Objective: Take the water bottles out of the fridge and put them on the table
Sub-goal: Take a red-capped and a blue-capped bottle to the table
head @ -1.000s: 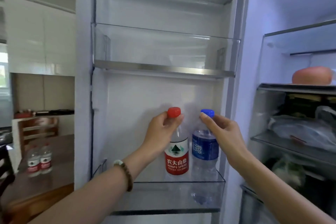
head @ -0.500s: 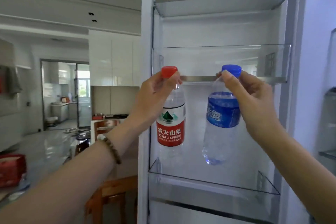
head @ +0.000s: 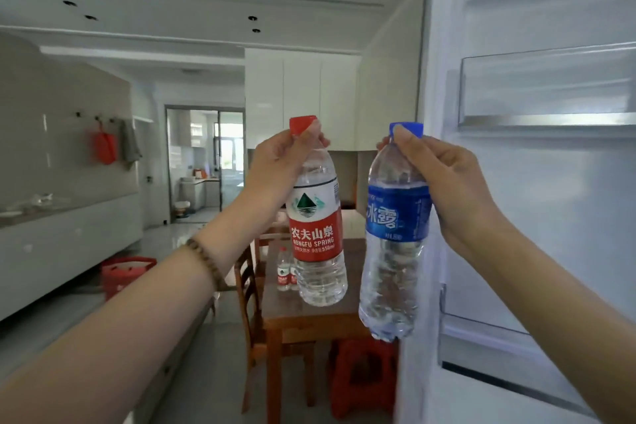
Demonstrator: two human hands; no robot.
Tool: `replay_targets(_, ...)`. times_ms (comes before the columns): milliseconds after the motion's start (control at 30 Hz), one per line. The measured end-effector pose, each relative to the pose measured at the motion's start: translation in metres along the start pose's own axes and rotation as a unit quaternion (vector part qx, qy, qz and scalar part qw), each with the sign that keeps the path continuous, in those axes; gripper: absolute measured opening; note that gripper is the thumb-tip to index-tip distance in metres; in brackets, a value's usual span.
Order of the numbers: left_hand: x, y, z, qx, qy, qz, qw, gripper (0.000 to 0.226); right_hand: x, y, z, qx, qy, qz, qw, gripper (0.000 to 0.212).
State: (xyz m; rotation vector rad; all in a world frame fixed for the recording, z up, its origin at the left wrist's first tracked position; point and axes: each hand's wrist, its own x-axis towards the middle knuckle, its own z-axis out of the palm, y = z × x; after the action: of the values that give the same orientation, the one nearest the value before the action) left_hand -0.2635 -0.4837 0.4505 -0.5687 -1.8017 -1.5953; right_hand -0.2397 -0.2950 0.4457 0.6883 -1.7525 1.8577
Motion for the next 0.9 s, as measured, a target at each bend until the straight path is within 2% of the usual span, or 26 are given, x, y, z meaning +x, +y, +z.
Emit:
replay_targets(100, 0.007, -0.022, -0.046, 0.023, -0.007, -0.004, 1.000, 0.030, 0.011, 0.023, 0.045, 0.002, 0.002, 0.015, 1.000, 0.032)
replay_targets(267, 0.026, -0.069, -0.124, 0.077, -0.011, -0.013, 0.997, 0.032, 0.039, 0.075, 0.129, 0.035, 0.000, 0.052, 0.998, 0.033)
replay_targets(433, 0.052, -0.138, -0.177, 0.082, 0.001, -0.061, 0.995, 0.029, 0.072, 0.143, 0.198, 0.042, -0.005, 0.089, 0.995, 0.032)
replay_targets(533, 0.070, -0.187, -0.191, 0.089, -0.007, -0.082, 0.993, 0.028, 0.097, 0.191, 0.225, 0.039, -0.008, 0.107, 0.993, 0.022)
replay_targets(700, 0.109, -0.281, -0.196, 0.079, -0.005, -0.115, 0.990, 0.022, 0.154, 0.282, 0.250, 0.018, -0.012, 0.129, 0.991, 0.022)
replay_targets(900, 0.180, -0.402, -0.180, 0.107, -0.009, -0.133, 0.985, 0.008, 0.239, 0.395, 0.254, -0.030, -0.037, 0.116, 0.992, 0.013)
